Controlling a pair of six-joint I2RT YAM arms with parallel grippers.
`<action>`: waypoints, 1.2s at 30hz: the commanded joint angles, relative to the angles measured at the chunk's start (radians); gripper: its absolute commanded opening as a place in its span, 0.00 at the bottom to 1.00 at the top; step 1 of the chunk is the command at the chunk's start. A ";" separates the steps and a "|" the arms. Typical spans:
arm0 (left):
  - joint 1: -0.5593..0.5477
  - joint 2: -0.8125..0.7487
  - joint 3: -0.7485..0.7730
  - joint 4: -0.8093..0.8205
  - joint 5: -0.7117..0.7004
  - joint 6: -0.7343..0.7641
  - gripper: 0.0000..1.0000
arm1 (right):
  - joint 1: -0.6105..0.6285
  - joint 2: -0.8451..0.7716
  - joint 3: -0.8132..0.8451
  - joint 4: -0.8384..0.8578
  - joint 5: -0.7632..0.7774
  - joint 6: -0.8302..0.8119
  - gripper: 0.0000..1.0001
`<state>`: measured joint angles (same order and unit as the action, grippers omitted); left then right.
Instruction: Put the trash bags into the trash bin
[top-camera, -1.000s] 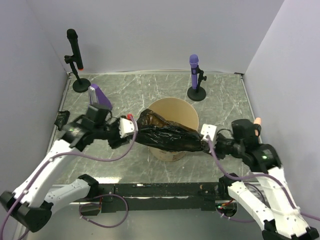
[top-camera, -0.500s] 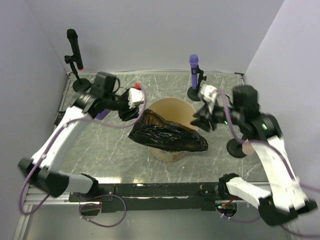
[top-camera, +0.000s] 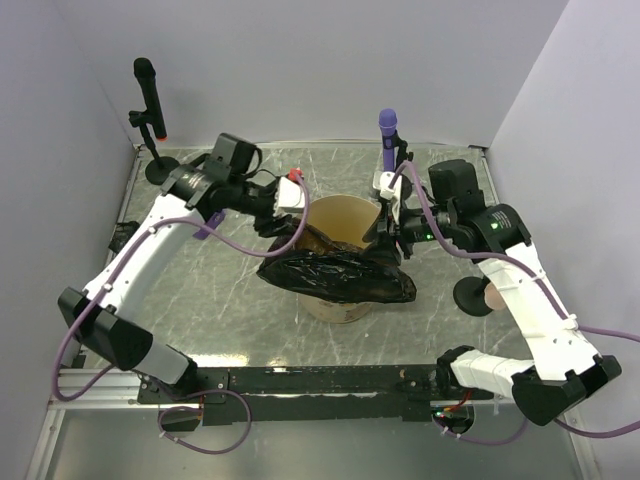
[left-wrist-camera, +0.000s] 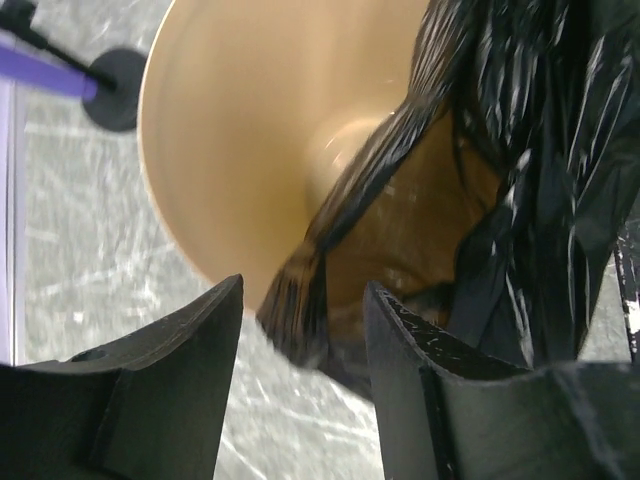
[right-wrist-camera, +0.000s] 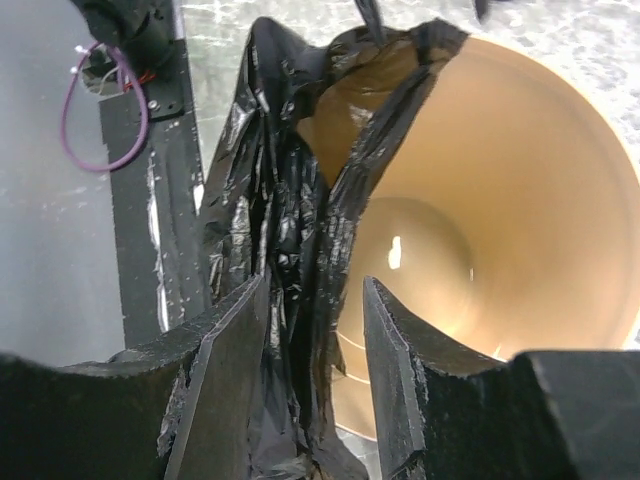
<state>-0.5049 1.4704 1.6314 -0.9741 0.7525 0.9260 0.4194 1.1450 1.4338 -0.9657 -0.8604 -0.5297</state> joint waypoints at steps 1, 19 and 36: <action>-0.046 0.060 0.073 -0.054 0.061 0.088 0.55 | 0.018 -0.001 0.004 -0.051 -0.043 -0.047 0.51; -0.070 0.168 0.170 -0.039 0.010 0.064 0.01 | -0.037 0.059 -0.009 -0.024 0.023 -0.006 0.31; -0.044 0.111 0.133 0.152 0.008 -0.088 0.01 | -0.076 0.165 0.082 0.084 -0.140 0.197 0.52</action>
<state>-0.5484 1.6123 1.7653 -0.8787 0.7467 0.8772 0.3668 1.2816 1.4483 -0.9508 -0.9333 -0.4118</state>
